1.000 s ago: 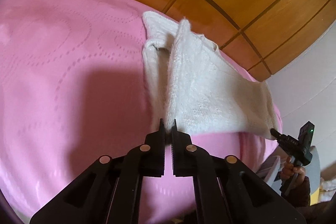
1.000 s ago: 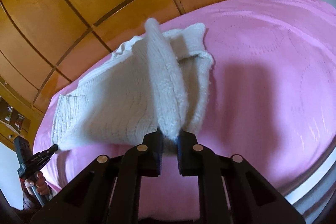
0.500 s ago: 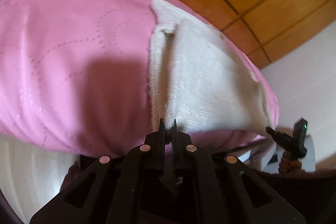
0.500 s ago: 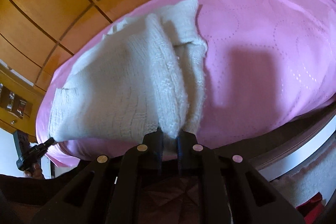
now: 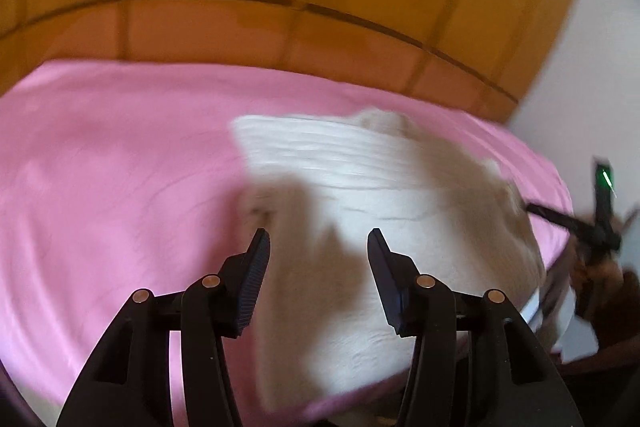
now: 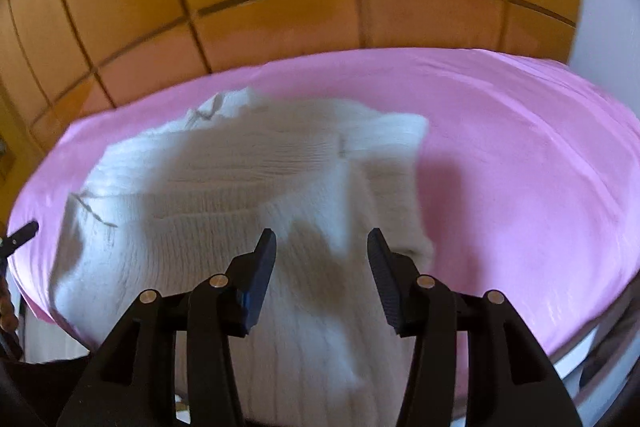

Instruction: Fold small clothes

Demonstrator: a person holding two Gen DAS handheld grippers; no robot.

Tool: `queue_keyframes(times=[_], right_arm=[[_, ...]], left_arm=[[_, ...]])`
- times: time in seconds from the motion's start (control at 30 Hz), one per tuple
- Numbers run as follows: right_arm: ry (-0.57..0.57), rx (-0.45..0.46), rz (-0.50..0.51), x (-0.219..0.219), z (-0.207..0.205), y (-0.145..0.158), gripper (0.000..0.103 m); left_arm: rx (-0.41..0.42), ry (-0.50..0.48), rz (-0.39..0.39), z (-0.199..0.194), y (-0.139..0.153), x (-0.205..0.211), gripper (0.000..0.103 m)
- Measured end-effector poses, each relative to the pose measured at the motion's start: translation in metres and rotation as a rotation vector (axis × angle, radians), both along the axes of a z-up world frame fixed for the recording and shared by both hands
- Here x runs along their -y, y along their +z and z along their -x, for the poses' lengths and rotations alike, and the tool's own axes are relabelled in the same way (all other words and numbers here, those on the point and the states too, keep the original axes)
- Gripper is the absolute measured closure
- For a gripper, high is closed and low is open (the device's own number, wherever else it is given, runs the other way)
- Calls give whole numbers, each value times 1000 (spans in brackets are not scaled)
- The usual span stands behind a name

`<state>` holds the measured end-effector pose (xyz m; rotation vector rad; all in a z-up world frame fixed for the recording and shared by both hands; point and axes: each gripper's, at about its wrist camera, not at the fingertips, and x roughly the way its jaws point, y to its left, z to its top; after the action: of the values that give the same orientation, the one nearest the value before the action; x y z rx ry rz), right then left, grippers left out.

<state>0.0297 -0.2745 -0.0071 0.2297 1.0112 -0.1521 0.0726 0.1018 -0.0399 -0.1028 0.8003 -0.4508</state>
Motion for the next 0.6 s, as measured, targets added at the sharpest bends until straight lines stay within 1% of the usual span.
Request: queue_keyframes(times=[0.07, 0.1, 0.13, 0.17, 0.2, 0.23, 0.27, 0.3, 0.4, 0.53, 0.6], right_arm=[[3, -38, 77, 0, -9, -14, 56], [3, -54, 96, 2, -14, -20, 56], [-5, -76, 86, 3, -18, -32, 60], [-9, -89, 70, 5, -20, -37, 65], [-1, -86, 56, 6, -21, -41, 76], [4, -81, 55, 4, -22, -40, 88], [8, -76, 51, 3, -21, -38, 92], [2, -69, 43, 4, -20, -35, 97], [-13, -27, 24, 6, -17, -17, 98], [-53, 72, -29, 18, -7, 17, 98], [-77, 106, -36, 23, -5, 27, 98]], left_arm=[[-9, -35, -69, -11, -13, 17, 54], [-27, -50, -89, -17, -21, 24, 54], [-49, -49, -100, -23, -29, 29, 54], [-75, -37, -111, -27, -39, 29, 54], [-97, -42, -112, -32, -47, 32, 57], [-102, -58, -110, -34, -52, 35, 72], [-94, -59, -124, -33, -55, 36, 81], [-85, -59, -138, -32, -58, 37, 98], [-41, -36, -101, -27, -51, 31, 99], [39, 2, -15, -21, -21, 18, 100], [73, 22, -6, -21, -11, 16, 100]])
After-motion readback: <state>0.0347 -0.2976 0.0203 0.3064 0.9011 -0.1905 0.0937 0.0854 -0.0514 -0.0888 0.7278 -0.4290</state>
